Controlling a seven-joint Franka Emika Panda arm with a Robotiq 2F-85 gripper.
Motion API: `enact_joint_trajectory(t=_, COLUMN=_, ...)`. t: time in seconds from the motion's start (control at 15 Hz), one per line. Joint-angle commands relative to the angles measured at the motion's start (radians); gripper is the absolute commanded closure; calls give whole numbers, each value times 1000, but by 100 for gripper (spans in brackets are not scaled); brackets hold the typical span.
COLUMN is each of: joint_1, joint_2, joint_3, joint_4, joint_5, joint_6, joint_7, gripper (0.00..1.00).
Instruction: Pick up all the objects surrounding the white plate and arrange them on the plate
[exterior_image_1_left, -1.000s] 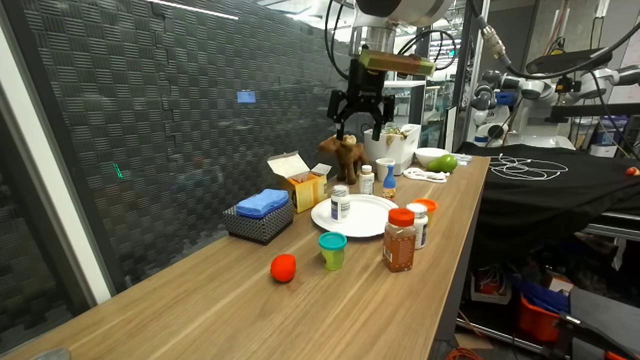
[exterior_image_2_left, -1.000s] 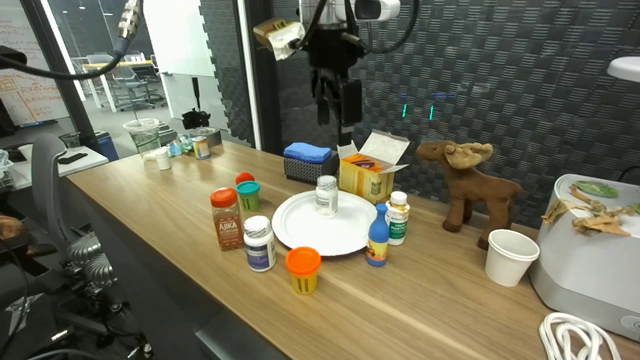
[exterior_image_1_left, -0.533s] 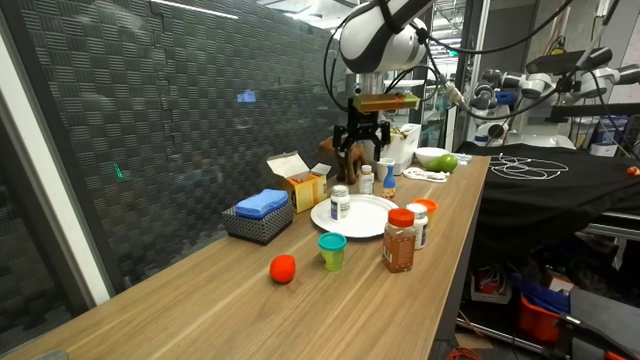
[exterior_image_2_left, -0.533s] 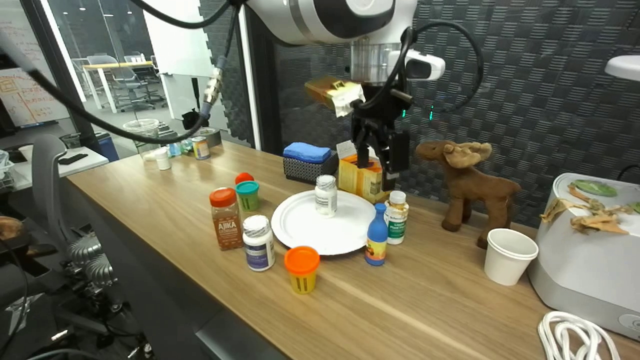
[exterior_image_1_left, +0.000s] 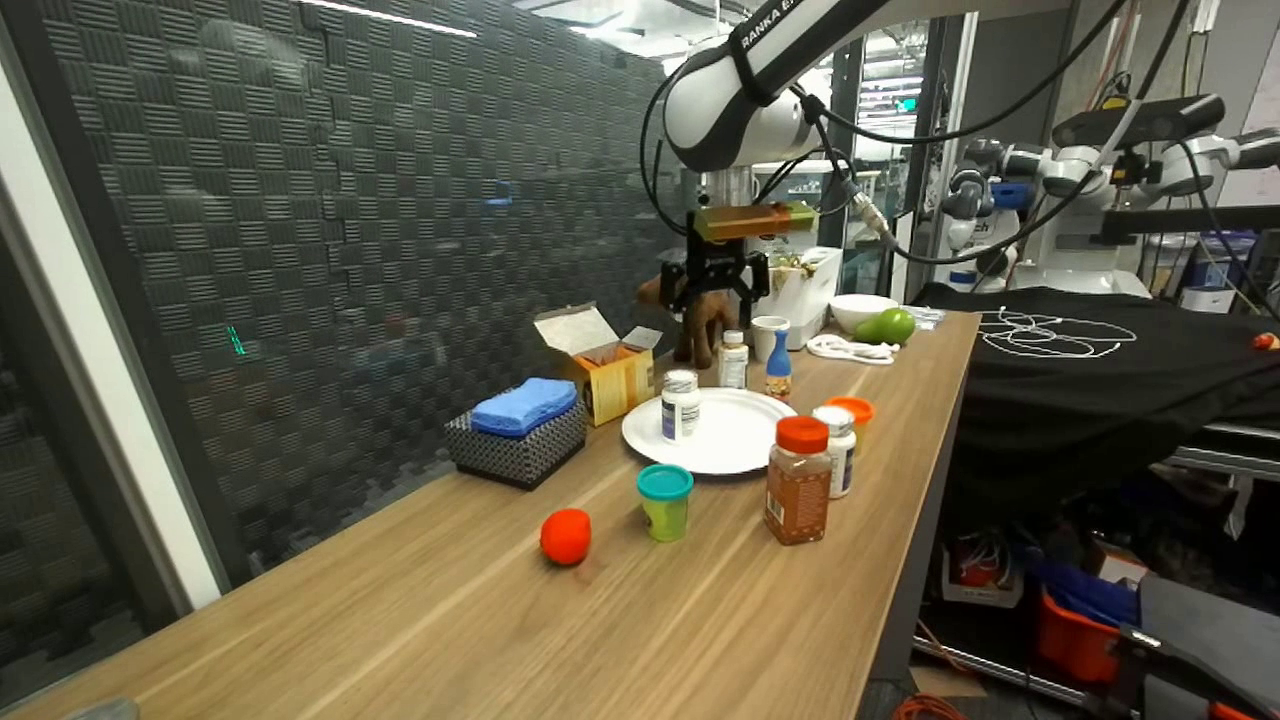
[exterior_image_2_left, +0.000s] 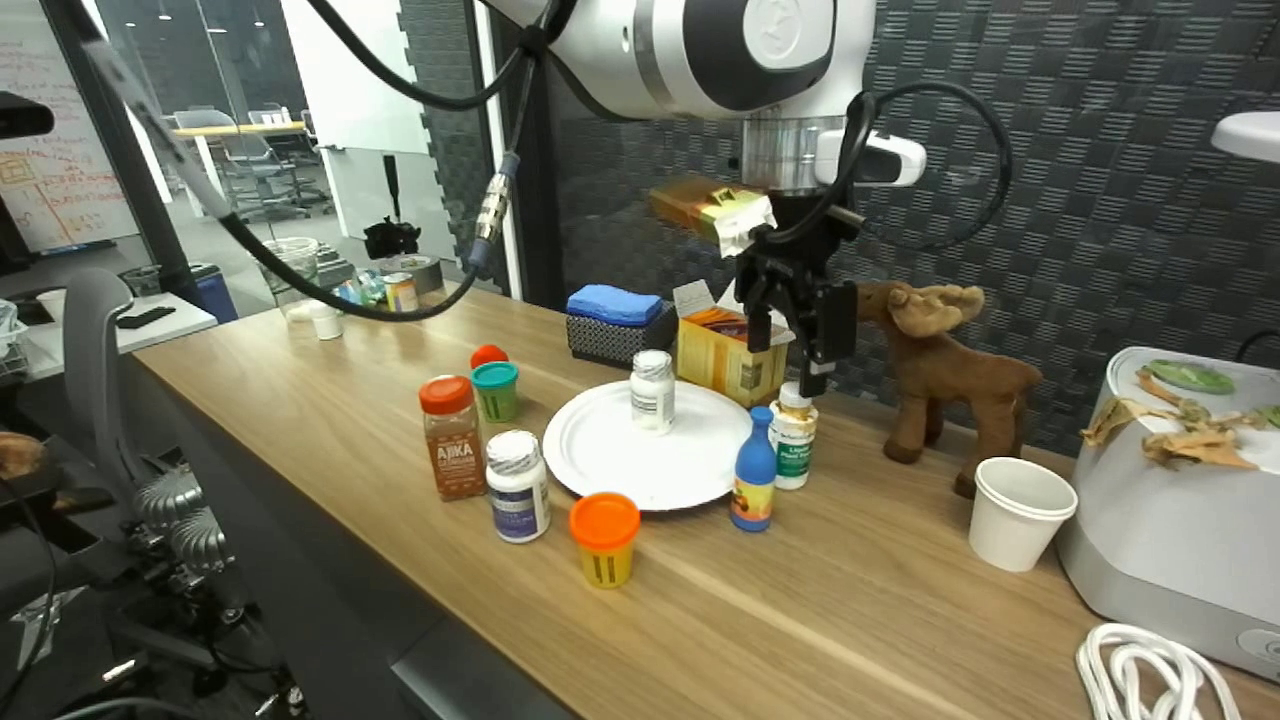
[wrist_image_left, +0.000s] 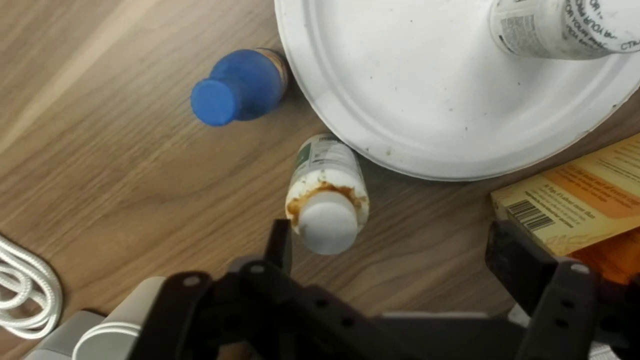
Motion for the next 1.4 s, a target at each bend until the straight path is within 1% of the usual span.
enact_joint_trajectory(t=0.0, joint_1=1, joint_2=-1, joint_3=-19, joint_4=26, joint_5=-13, joint_6=-33, joint_7=5, gripper=0)
enact_joint_trajectory(t=0.13, joint_1=2, joint_2=-7, joint_3=-26, joint_4=17, joint_5=-17, joint_6=-30, joint_7=9, gripper=0)
enact_joint_trajectory(t=0.4, joint_1=-1, joint_2=9, joint_3=-19, joint_4=30, joint_5=-6, joint_6=-48, joint_7=-7, gripper=0)
enact_joint_trajectory(t=0.47, joint_1=-2, joint_2=13, joint_3=-17, joint_4=33, joint_5=-4, joint_6=-55, joint_7=-8, gripper=25)
enact_joint_trajectory(t=0.53, joint_1=-1, joint_2=15, joint_3=-18, joint_4=34, joint_5=-6, joint_6=-61, joint_7=-7, gripper=27)
enact_joint_trajectory(t=0.6, joint_1=-1, joint_2=15, joint_3=-18, joint_4=33, joint_5=-7, joint_6=-66, joint_7=-6, gripper=34)
enact_joint_trajectory(t=0.73, joint_1=0, joint_2=16, joint_3=-20, joint_4=33, joint_5=-8, joint_6=-71, joint_7=-2, gripper=51)
enact_joint_trajectory(t=1.07, joint_1=7, joint_2=17, joint_3=-30, joint_4=33, joint_5=-22, joint_6=-87, joint_7=18, gripper=88)
enact_joint_trajectory(t=1.13, joint_1=7, joint_2=12, joint_3=-32, joint_4=29, joint_5=-25, joint_6=-88, joint_7=19, gripper=93)
enact_joint_trajectory(t=1.2, joint_1=8, joint_2=10, joint_3=-33, joint_4=28, joint_5=-24, joint_6=-90, joint_7=21, gripper=89)
enact_joint_trajectory(t=1.33, joint_1=12, joint_2=-1, joint_3=-37, joint_4=19, joint_5=-34, joint_6=-90, joint_7=23, gripper=89)
